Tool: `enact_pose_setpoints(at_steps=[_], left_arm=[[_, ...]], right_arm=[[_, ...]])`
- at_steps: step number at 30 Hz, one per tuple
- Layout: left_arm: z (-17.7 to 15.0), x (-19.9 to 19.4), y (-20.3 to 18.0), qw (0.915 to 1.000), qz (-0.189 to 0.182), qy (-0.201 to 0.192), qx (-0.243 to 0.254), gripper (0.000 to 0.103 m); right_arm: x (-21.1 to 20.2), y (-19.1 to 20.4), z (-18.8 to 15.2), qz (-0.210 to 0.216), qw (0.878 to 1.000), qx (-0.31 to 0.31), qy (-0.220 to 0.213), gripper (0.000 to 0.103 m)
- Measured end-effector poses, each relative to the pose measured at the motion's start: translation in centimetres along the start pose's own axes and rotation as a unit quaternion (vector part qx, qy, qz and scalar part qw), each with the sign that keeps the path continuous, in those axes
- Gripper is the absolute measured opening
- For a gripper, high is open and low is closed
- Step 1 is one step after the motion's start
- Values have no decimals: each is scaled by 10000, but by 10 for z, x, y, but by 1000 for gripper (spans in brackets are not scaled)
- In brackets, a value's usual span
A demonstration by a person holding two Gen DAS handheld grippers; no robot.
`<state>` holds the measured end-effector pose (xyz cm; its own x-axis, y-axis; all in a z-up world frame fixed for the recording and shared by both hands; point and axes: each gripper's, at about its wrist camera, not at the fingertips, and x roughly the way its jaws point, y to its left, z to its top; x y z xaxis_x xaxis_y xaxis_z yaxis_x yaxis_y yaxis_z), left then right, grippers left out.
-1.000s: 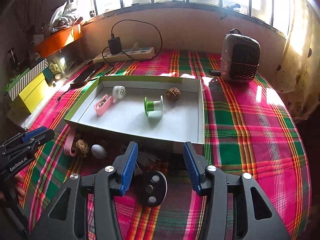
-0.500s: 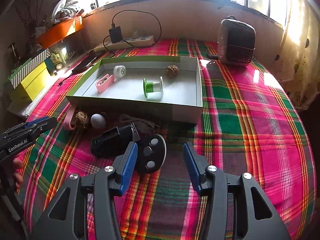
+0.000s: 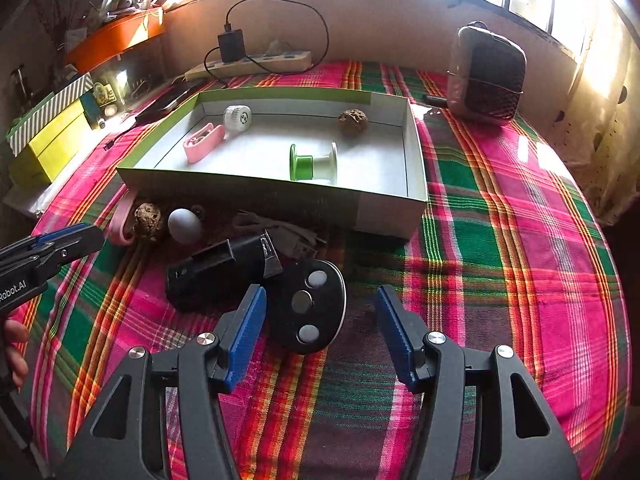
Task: Organize objects
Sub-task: 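Grasp the pink rectangular case with the left gripper while the right gripper grasps the black oval fob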
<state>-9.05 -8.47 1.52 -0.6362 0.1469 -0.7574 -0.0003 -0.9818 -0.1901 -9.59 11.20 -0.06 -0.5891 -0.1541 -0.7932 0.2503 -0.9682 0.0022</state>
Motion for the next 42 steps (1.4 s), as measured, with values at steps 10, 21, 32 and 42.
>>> enact_pose_setpoints(at_steps=[10, 21, 32, 42], left_arm=[[5, 2, -12, 9998, -162, 25, 108, 33], [12, 14, -16, 9997, 85, 128, 200, 34], [14, 16, -8, 9993, 243, 208, 182, 34], [22, 24, -13, 9990, 356, 248, -59, 34]], right_arm=[[2, -8, 1, -64, 10000, 56, 29, 58], [2, -19, 1, -140, 9998, 131, -7, 57], [0, -24, 1, -134, 9998, 134, -24, 49], [-1, -24, 0, -135, 9998, 125, -29, 48]])
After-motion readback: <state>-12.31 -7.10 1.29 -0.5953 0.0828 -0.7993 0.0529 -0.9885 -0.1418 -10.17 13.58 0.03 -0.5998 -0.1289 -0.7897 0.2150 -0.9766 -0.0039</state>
